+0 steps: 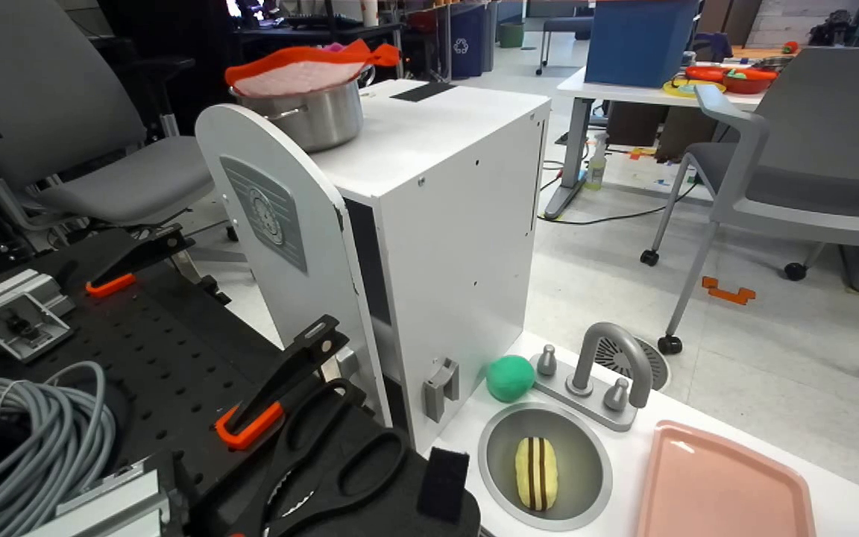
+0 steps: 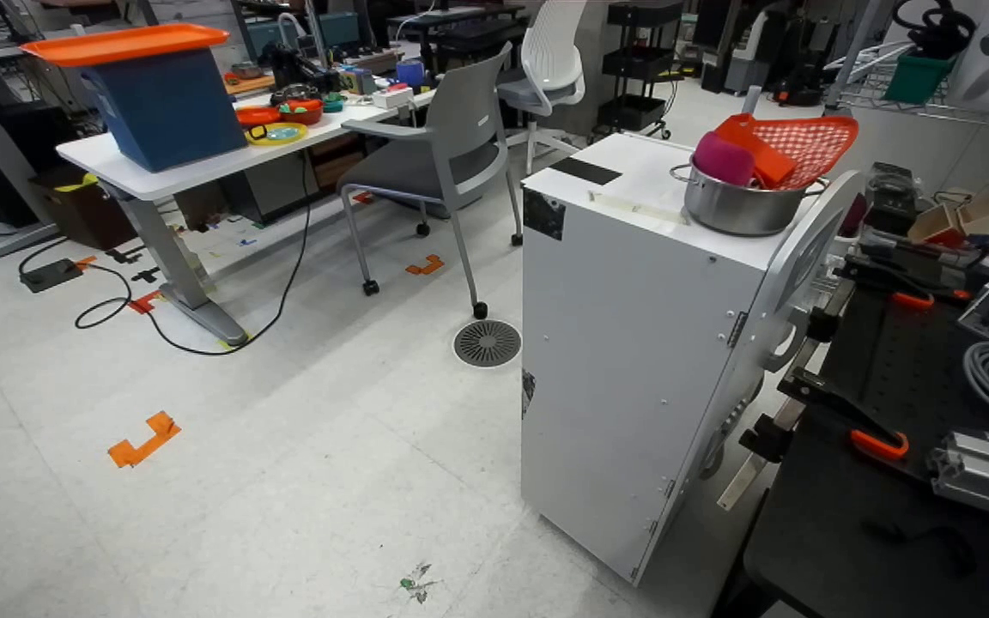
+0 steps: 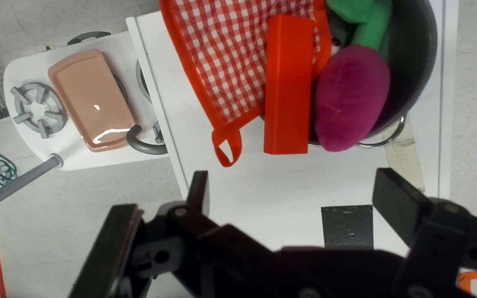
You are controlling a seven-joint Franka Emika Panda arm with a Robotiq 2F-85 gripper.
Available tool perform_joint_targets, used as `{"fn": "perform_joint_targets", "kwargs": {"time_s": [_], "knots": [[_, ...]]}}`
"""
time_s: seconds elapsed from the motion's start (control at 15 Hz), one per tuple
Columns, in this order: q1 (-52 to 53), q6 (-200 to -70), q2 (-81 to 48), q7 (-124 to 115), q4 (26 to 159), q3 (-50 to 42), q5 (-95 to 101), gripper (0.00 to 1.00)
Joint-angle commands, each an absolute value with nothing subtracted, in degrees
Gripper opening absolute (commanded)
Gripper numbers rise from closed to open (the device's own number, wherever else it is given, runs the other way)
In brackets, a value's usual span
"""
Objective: Pick up the items on top of the cabinet and put them in the pot.
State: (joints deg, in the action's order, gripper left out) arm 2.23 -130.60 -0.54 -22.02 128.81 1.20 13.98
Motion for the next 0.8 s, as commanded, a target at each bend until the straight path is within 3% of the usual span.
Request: {"fn": "perform_joint_targets", "kwargs": {"time_s": [0.0,0.73], "knots": [[2.07,-130.68,3.07,-21.0,130.97,1.39,12.25,1.0],[1.78,-130.83,15.0,-20.05,138.23,3.09,10.61,1.0]]}}
